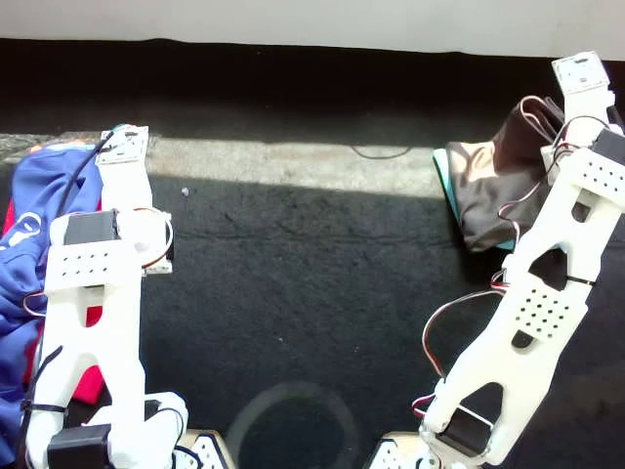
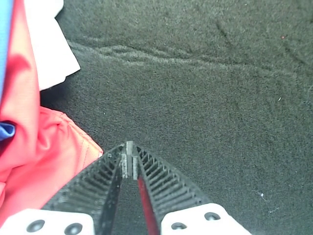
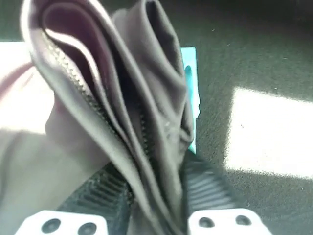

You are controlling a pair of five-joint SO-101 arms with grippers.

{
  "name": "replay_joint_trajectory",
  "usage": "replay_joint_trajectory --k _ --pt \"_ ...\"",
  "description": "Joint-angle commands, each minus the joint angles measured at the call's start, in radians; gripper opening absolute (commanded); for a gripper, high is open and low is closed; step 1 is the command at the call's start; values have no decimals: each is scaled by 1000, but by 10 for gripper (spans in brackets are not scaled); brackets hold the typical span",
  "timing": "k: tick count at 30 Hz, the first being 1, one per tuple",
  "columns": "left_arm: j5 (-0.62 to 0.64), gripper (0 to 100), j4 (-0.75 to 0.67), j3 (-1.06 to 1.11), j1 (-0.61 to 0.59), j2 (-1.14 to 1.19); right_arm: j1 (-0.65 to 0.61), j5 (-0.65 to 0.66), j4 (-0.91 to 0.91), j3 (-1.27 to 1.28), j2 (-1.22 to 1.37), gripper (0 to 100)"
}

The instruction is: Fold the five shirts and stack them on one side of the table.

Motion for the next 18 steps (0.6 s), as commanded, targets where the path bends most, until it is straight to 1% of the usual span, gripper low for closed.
replay_joint_trajectory --k 1,8,13,18 --pt "-11 9 31 -8 -1 -31 4 -132 -25 -114 -18 246" --pt "-11 9 43 -13 -5 -31 5 -356 -22 -268 -22 245" --pt "-11 9 43 -13 -5 -31 -2 -370 47 -291 -16 245" --pt "-11 9 40 -13 -5 -31 4 -368 51 -288 -4 245"
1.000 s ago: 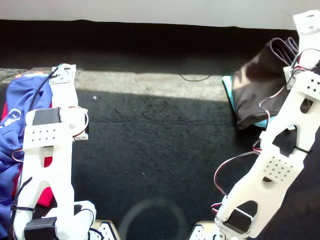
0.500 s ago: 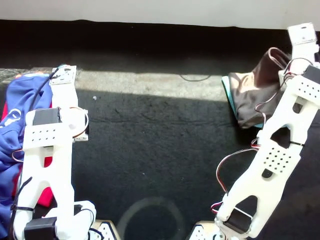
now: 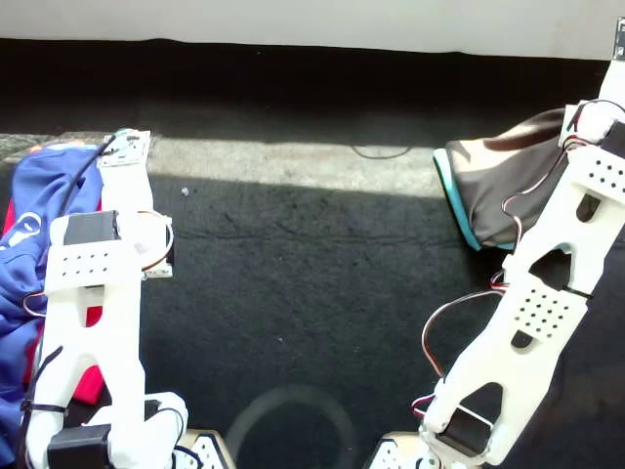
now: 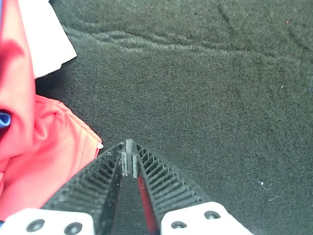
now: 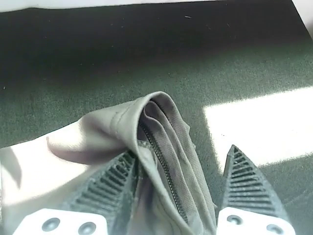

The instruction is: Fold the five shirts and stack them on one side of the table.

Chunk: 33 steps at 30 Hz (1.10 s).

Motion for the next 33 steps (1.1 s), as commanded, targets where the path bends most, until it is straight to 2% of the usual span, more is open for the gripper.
replay_joint_trajectory --k 1,5,9,14,20,26,29,33 --pt "-11 9 5 -13 -5 -31 5 -9 4 -45 13 245" --pt "-11 9 5 -13 -5 -31 25 68 4 -47 101 245" --pt "-11 9 6 -10 -5 -31 70 72 -47 -58 213 245" --pt "-11 9 2 -5 -5 -31 84 -54 -38 -139 220 248" --pt "-11 9 6 -15 -5 -31 30 -72 99 -366 174 249" --pt "-11 9 92 -85 -58 -94 -19 -69 308 -344 19 245" --pt "-11 9 92 -88 -84 -151 -44 -66 438 -340 5 189" --pt "-11 9 92 -87 -102 -202 31 -66 424 -262 62 24"
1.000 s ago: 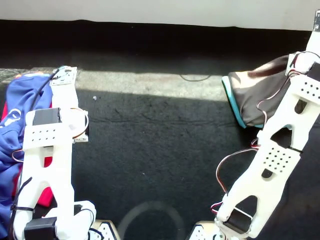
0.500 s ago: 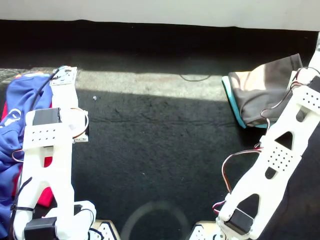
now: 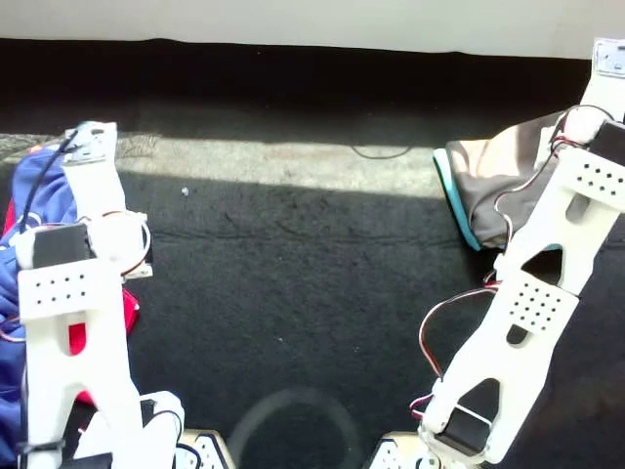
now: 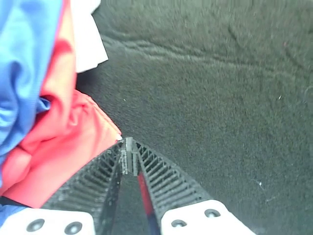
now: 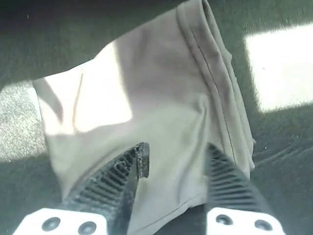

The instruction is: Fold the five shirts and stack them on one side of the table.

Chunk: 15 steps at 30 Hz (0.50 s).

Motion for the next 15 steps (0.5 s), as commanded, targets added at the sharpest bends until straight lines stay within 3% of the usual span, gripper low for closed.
replay_joint_trajectory --k 1,8,15 --pt "-11 9 6 -41 -22 -56 70 0 12 -12 -5 2" --pt "-127 9 3 -39 -35 -61 213 89 -21 2 208 7" --pt "-133 9 0 -18 -35 -65 283 89 -51 -120 288 7"
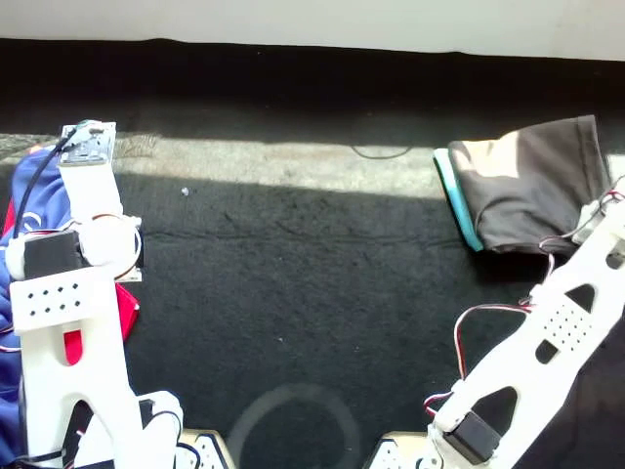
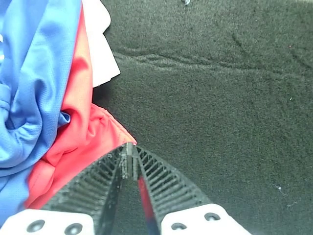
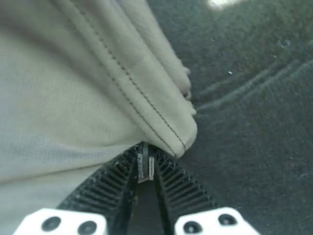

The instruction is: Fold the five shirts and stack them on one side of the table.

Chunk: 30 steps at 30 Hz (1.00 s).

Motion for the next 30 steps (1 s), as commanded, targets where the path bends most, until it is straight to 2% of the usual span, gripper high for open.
replay_joint_trajectory --k 1,5,8,14,18,23,26,30 --pt "-8 9 0 -5 -7 -33 21 11 -13 -127 -27 7" --pt "-9 9 -2 44 -5 -33 7 -6 1 -125 -136 7" --pt "-9 9 -2 73 -5 -35 -22 -72 4 -125 -248 7" --pt "-9 9 0 87 -5 -35 -151 -195 4 -125 -461 7" --pt "-9 9 5 87 -7 -35 -311 -147 64 -111 -479 7" --pt "-8 9 3 84 -7 -35 -455 -74 61 84 -403 7" --pt "-6 9 0 84 -16 -35 -493 -64 61 180 -351 7" --pt "-11 10 -5 84 -136 -30 -503 -66 64 173 -355 7"
